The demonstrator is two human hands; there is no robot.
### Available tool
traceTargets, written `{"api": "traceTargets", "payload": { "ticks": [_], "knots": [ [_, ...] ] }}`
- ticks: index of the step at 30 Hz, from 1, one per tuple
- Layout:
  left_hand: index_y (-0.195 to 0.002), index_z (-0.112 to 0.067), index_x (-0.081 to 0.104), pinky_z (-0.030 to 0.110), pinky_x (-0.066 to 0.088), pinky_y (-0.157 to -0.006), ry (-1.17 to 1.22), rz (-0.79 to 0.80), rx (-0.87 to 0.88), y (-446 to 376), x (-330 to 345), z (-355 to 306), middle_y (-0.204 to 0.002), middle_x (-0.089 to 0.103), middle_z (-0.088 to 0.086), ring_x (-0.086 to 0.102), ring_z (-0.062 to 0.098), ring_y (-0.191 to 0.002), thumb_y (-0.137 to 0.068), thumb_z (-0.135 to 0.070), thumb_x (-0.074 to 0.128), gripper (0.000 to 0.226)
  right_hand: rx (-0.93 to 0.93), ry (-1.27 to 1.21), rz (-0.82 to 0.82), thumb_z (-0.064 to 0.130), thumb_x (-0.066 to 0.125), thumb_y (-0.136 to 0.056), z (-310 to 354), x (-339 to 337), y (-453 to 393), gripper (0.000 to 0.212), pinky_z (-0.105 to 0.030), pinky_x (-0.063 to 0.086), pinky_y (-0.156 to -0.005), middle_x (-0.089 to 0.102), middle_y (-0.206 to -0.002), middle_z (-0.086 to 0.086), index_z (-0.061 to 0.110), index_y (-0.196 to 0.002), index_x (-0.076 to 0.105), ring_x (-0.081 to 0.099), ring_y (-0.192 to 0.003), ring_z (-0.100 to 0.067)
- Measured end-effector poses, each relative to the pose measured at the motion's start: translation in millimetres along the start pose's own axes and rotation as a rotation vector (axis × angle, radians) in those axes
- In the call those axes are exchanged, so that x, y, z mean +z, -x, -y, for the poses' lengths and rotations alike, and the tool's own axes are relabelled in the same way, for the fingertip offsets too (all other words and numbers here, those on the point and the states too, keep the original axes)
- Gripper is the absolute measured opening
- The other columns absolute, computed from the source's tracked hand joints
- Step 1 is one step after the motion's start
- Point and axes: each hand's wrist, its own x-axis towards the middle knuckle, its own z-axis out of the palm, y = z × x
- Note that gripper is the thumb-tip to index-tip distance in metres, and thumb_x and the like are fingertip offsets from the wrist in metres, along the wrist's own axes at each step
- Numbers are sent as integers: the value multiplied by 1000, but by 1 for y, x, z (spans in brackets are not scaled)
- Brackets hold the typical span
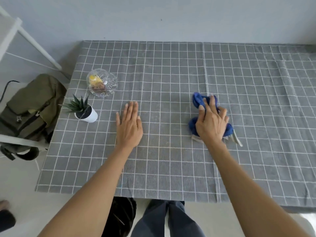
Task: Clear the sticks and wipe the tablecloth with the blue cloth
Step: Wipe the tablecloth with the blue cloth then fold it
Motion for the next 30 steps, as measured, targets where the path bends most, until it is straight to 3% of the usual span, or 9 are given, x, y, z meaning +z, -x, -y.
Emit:
{"api": "traceTargets", "payload": {
  "ticks": [7,14,21,26,30],
  "knots": [
    [-152,-18,1,46,-3,-119,-63,8,-44,-29,-7,40,-160,-3,-4,-4,12,-147,-102,-26,16,52,-365,29,153,39,26,-101,116,38,11,50,-41,29,-90,12,-158,7,19,-147,29,36,-120,-29],
    [-151,-21,-3,44,-5,-119,-82,-22,-28,-24,-5,49,-158,-7,-8,-8,9,-146,-101,-28,14,53,-396,47,196,43,23,-101,129,56,13,53,-41,29,-93,9,-159,8,21,-149,27,33,-124,-28],
    [-150,-24,-7,48,-2,-119,-73,2,-34,-24,-6,49,-157,-11,-10,-10,8,-145,-101,-28,13,53,-152,114,114,42,20,-101,46,32,-26,51,-41,31,-89,9,-157,13,25,-149,24,37,-115,-28],
    [-150,-24,-9,48,-3,-119,-74,15,-35,-24,-6,50,-156,-13,-10,-11,8,-145,-101,-29,13,53,91,154,36,42,22,-100,-30,6,-53,49,-45,29,-94,12,-157,9,26,-146,28,34,-121,-32],
    [-150,-23,-8,47,-7,-118,-72,37,-53,-26,-9,48,-158,-12,-7,-11,9,-145,-101,-28,13,53,144,143,39,41,24,-100,-46,0,-60,49,-47,27,-95,12,-158,8,24,-145,32,32,-122,-34]
  ]
}}
